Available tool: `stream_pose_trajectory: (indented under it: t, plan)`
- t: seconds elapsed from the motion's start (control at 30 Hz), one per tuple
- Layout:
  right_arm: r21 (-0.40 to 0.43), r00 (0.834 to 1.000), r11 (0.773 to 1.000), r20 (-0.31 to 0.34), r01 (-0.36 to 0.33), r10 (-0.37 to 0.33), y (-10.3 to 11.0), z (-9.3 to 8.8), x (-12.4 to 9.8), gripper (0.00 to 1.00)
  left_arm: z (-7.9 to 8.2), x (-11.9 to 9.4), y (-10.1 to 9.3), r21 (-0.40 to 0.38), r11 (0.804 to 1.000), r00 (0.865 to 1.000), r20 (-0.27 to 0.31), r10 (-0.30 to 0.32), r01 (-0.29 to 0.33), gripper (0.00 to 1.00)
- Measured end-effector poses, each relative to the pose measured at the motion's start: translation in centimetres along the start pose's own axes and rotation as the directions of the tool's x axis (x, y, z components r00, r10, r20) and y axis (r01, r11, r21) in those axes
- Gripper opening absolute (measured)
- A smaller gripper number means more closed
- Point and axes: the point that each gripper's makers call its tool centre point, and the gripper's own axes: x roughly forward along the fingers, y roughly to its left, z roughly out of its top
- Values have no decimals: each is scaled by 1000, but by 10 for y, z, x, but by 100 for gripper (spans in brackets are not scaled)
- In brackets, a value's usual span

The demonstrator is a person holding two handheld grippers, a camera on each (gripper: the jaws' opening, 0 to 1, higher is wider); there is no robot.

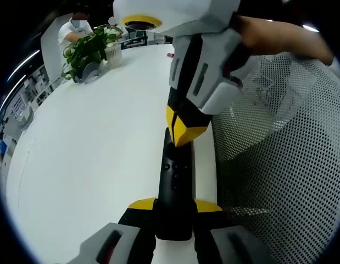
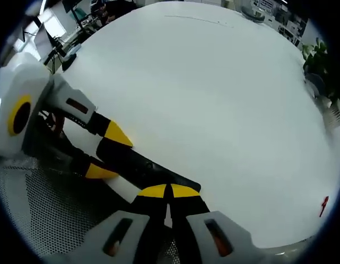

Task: Press the specified remote control buttons in sequence, fully releasing each button before pressing the next.

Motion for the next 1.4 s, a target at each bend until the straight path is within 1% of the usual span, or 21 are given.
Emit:
stream_pose_trajectory:
  t: [0.27, 0.33, 0.37, 0.47, 0.53, 0.6, 0.7, 0.77, 0.9, 1.07, 1.23, 1.33, 1.4]
  plan:
    - [-9, 1000, 1000, -23, 19, -19, 0, 0, 0, 0, 0, 0, 1, -2, 1000, 1000, 0, -2, 2, 24]
    - [-15, 999, 1000, -28, 16, -17, -1, 0, 1, 0, 0, 0, 1, -1, 1000, 1000, -1, -2, 2, 24]
    - [-4, 999, 1000, -30, 12, -12, -1, 0, 1, 0, 0, 0, 1, 0, 1000, 1000, -1, -3, 3, 24]
    - [19, 1000, 1000, -20, 4, -4, -1, -1, 0, 0, 0, 0, 1, 1, 1000, 1000, -3, -4, 4, 24]
    - [40, 1000, 999, 5, 6, -6, -1, -1, 0, 0, 0, 0, 0, 5, 1000, 1000, -6, -2, 2, 24]
    - [28, 1000, 1000, 15, 9, -9, 0, -2, -1, 0, 0, 1, 0, 11, 1000, 1000, -8, 1, -1, 25]
    - [17, 1000, 1000, 3, 15, -15, 0, 0, 0, 0, 0, 0, 0, 23, 1000, 1000, -9, 3, -3, 25]
    - [18, 1000, 1000, 2, 10, -10, 0, 0, -1, 0, 0, 1, 0, 23, 1000, 1000, -9, 2, -2, 24]
    - [71, 1000, 997, 8, -22, 22, -3, 0, -2, 0, 0, 1, 1, 21, 1000, 1000, -1, 2, -2, 24]
    - [140, 996, 988, 63, -71, 63, -1, 8, -6, 0, 0, 1, 1, 26, 1000, 1000, -1, 1, -1, 24]
    - [154, 993, 984, 83, -91, 79, 0, 12, -3, 0, 0, 1, 0, 31, 1000, 1000, -2, -1, 1, 24]
    - [139, 994, 986, 78, -87, 77, 2, 12, 0, 0, 0, 1, 0, 34, 999, 1000, -2, -3, 3, 24]
    - [124, 996, 989, 60, -78, 71, 2, 10, 3, 0, 0, 1, 0, 30, 1000, 1000, -3, -3, 3, 24]
